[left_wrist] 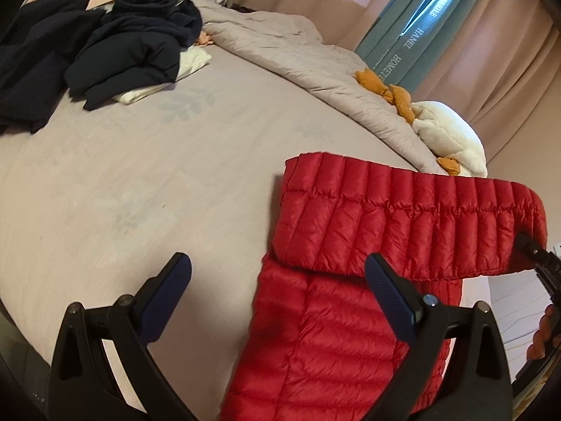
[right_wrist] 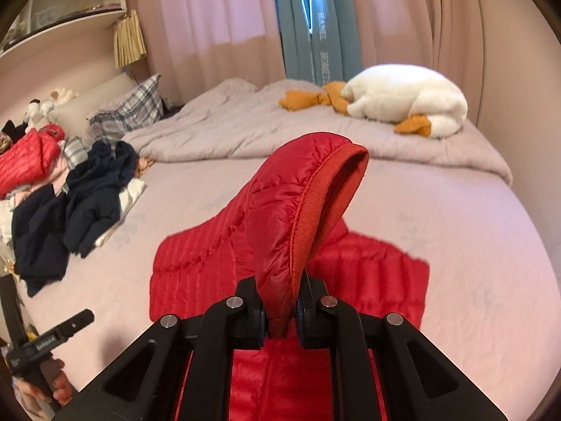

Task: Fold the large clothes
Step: 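Grasp the hood with the right tool and fold it over the jacket body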

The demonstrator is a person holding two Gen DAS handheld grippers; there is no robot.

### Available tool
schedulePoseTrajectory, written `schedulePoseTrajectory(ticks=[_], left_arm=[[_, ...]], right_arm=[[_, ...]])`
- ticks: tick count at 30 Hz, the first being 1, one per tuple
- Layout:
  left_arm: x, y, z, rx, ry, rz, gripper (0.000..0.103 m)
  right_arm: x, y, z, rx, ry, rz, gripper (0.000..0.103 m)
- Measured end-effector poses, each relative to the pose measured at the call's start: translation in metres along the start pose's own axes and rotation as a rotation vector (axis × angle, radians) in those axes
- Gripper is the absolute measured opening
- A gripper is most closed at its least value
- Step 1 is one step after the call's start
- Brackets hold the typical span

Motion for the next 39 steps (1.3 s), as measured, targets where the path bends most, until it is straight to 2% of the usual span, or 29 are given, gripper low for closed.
schedulePoseTrajectory(ticks=[6,14,29,36,39], left_arm=[[-0.004,-0.016,0.015,0.013,0.021,0.020,0.099],[0.002,-0.031,0.043,-0.010,0.067,0.060,0.099],[0.015,-0.044,0.093,-0.048,0.149,0.121,0.098],[0.022,-0.048,0.101,-0.049,0.169,0.146,0.098],[0.023,-0.048,0.100,-0.047,0.166,0.152,0.098]], right_arm=[[-0.011,-0.008,-0.003,0.027,-0.033,-0.014,0.013],[0.001,-0.042,0.015,0.071,0.005,0.045,0.013],[0.058,-0.106,0.060,0.170,0.144,0.153,0.013],[0.095,-0.128,0.089,0.219,0.252,0.193,0.013],[0.103,-0.132,0.094,0.225,0.268,0.207,0.013]])
Point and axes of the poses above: each gripper's, at about its wrist camera, not at the fingertips, and z roughly the way its jaws point, y to its left, x to its underside, the point moved 9 cm from there along z, roughly the way its jaws point, and after that the axes turned 6 degrees about -x, right-handed, at the moved point
